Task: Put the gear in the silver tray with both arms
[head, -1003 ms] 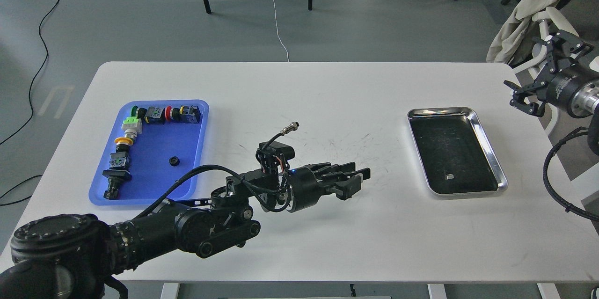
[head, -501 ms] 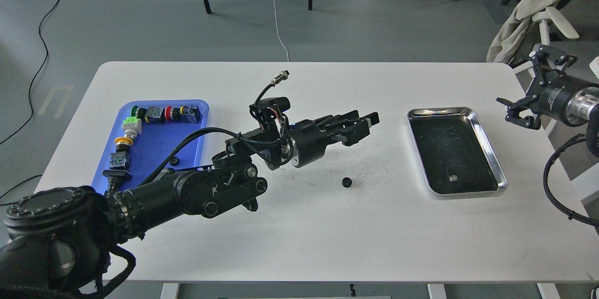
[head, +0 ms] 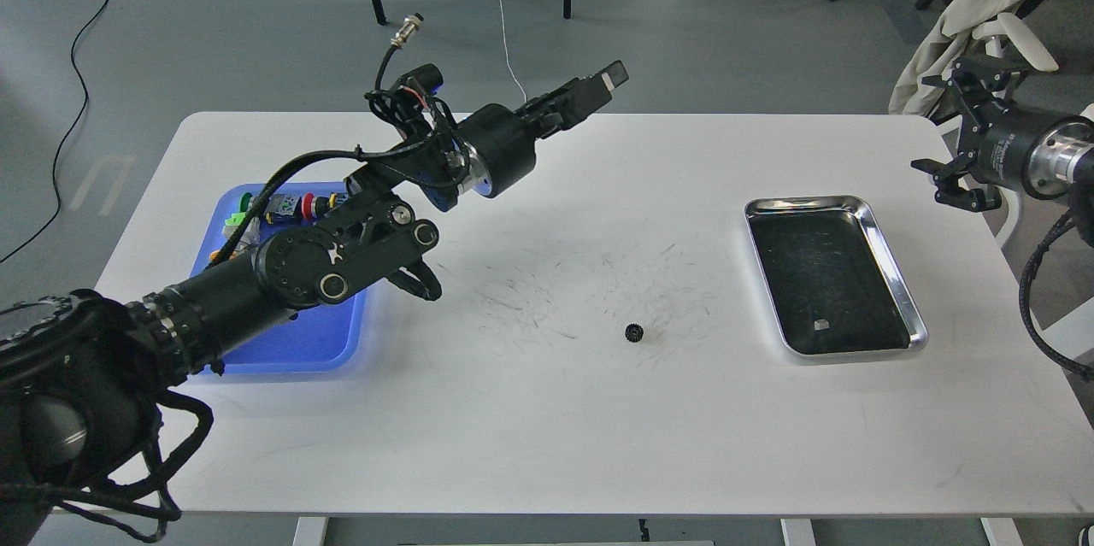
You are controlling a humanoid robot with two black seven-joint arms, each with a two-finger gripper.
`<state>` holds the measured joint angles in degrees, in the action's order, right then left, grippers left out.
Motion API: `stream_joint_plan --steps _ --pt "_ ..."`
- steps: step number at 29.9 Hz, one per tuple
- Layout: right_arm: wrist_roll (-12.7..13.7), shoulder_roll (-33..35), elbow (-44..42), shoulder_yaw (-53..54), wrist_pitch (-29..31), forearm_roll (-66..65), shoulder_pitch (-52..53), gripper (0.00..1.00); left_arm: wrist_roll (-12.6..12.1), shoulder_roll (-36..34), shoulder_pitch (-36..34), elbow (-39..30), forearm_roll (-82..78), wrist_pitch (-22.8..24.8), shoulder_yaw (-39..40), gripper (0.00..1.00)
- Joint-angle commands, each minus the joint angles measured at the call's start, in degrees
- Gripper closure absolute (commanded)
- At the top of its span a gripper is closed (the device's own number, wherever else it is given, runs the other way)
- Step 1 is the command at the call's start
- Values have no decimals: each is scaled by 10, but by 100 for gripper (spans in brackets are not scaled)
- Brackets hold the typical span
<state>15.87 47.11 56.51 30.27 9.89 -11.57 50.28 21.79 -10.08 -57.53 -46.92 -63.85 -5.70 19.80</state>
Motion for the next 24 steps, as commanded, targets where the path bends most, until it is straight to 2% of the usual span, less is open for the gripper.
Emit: stream_joint_plan --steps 1,7,9,14,20,24 --pt "-1 -2 8 -12 10 -37 28 2 3 -49 -11 0 44 2 4 17" --pt "-2 -4 33 -14 11 -71 47 2 4 -112 -15 0 115 2 6 13" --pt "-2 -10 35 -21 11 -98 61 2 4 -134 -14 -4 137 2 8 6" --pt "-2 -11 75 -67 12 -244 101 3 2 -185 -8 -2 195 5 7 2" --pt "-2 -38 98 -111 17 -340 139 3 0 -232 6 21 277 42 4 2" --pt "-10 -59 98 -164 57 -358 182 3 1 -246 9 47 322 72 4 2"
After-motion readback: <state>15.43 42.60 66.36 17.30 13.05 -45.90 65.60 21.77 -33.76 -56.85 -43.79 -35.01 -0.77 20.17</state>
